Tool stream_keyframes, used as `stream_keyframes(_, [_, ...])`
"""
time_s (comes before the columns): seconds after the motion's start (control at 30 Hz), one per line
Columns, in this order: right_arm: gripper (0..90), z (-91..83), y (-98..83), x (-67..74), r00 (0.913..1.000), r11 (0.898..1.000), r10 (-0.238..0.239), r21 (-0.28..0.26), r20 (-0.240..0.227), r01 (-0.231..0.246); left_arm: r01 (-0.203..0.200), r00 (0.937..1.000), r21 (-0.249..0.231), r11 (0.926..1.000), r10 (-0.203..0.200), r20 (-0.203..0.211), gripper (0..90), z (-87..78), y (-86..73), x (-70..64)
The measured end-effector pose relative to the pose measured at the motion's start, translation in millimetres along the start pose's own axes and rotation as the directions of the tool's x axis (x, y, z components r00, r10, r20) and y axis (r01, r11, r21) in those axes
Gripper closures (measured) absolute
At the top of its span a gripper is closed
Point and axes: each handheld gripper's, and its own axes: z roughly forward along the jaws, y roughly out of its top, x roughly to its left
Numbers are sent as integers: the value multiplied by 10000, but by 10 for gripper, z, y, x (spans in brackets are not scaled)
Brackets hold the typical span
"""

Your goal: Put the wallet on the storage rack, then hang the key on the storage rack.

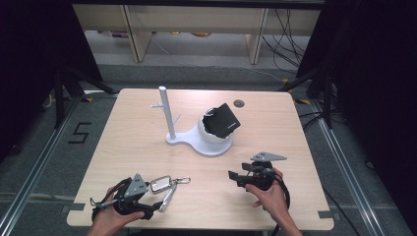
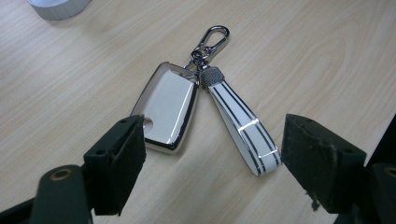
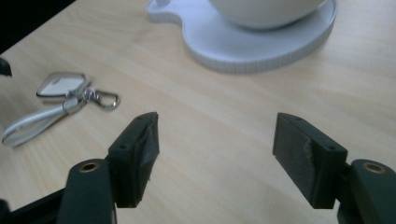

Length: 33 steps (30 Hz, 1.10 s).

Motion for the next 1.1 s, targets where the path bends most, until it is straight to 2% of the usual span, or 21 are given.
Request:
stream_keyframes(0.03, [317, 6, -29, -25, 9997, 9996, -260, -86, -41, 259, 42, 10000, -41, 10000, -42, -33, 217, 4, -2, 1])
stream_keyframes(0.07, [312, -4, -61, -6, 10000, 10000, 22, 17, -67, -22, -161, 9999, 116, 9998, 162, -8, 217, -12, -1, 13])
stream_keyframes(0.1, [306, -16, -82, -37, 9997, 9997, -236, 58, -69, 236, -49, 10000, 34, 10000, 50, -76, 217, -5, -4, 8])
stream_keyframes(0.13, [301, -30, -106, -39, 9998, 9998, -182, 99, -25, 183, 27, 9999, -17, 10000, -27, -106, 217, 0, -6, 6])
stream_keyframes(0.17, [296, -36, -134, -14, 9996, 9995, 262, 168, -104, -260, 54, 9999, -23, 10000, -54, -108, 217, -1, -9, 4])
stream_keyframes(0.2, [290, -41, -151, -52, 9999, 9997, -100, 209, -45, 101, 67, 9999, -16, 10000, -67, -98, 217, 1, -12, 3])
stream_keyframes(0.27, [286, -54, -199, -48, 10000, 9996, 78, 287, -30, -77, 72, 9999, -15, 10000, -73, -125, 217, 3, -16, -6])
stream_keyframes(0.3, [284, -59, -219, -56, 10000, 9994, -23, 346, -84, 26, -201, 9998, 193, 9996, 203, -82, 217, -8, -15, 8])
stream_keyframes(0.37, [280, -79, -257, -35, 10000, 9985, 79, 548, -33, -77, -102, 9999, 79, 9999, 102, -53, 217, 4, -17, -1])
stream_keyframes(0.47, [278, -105, -291, -18, 9999, 9988, -91, 472, -106, 95, 25, 9999, -5, 10000, -25, -140, 217, 11, -21, -3])
stream_keyframes(0.5, [278, -107, -305, -6, 9998, 9989, 27, 474, -196, -17, -126, 9999, 150, 9998, 127, -94, 217, -3, -23, 4])
stream_keyframes(0.63, [276, -124, -344, -2, 9998, 9980, -130, 610, -122, 137, -106, 9999, 136, 9999, 107, -120, 217, -2, -29, 1])
stream_keyframes(0.73, [276, -130, -365, 22, 9991, 9966, 291, 781, -292, -267, -80, 9998, 63, 9999, 81, -166, 217, 9, -19, -3])
stream_keyframes(0.77, [276, -140, -364, -9, 9998, 9975, -197, 671, -55, 200, -111, 9998, 72, 9999, 112, -159, 217, 9, -17, -5])
stream_keyframes(0.8, [276, -134, -373, 9, 9995, 9972, 207, 726, -232, -190, -13, 9999, 71, 10000, 14, -158, 217, 15, -18, -10])
stream_keyframes(0.93, [276, -136, -376, 0, 9992, 9966, 295, 781, -270, -273, -210, 9996, 149, 9997, 213, -187, 217, 14, -17, -4])
stream_keyframes(0.97, [276, -139, -369, -27, 9999, 9972, -83, 741, -82, 89, -238, 9995, 172, 9996, 241, -182, 217, 12, -19, -4])
stream_keyframes(1.03, [276, -124, -368, -24, 9997, 9973, -52, 734, -247, 70, -178, 9997, 105, 9998, 179, -161, 217, 13, -17, -10])
stream_keyframes(1.1, [276, -119, -370, -8, 9998, 9965, -111, 822, -176, 125, -208, 9997, 76, 9998, 209, -139, 217, 11, -12, -17])
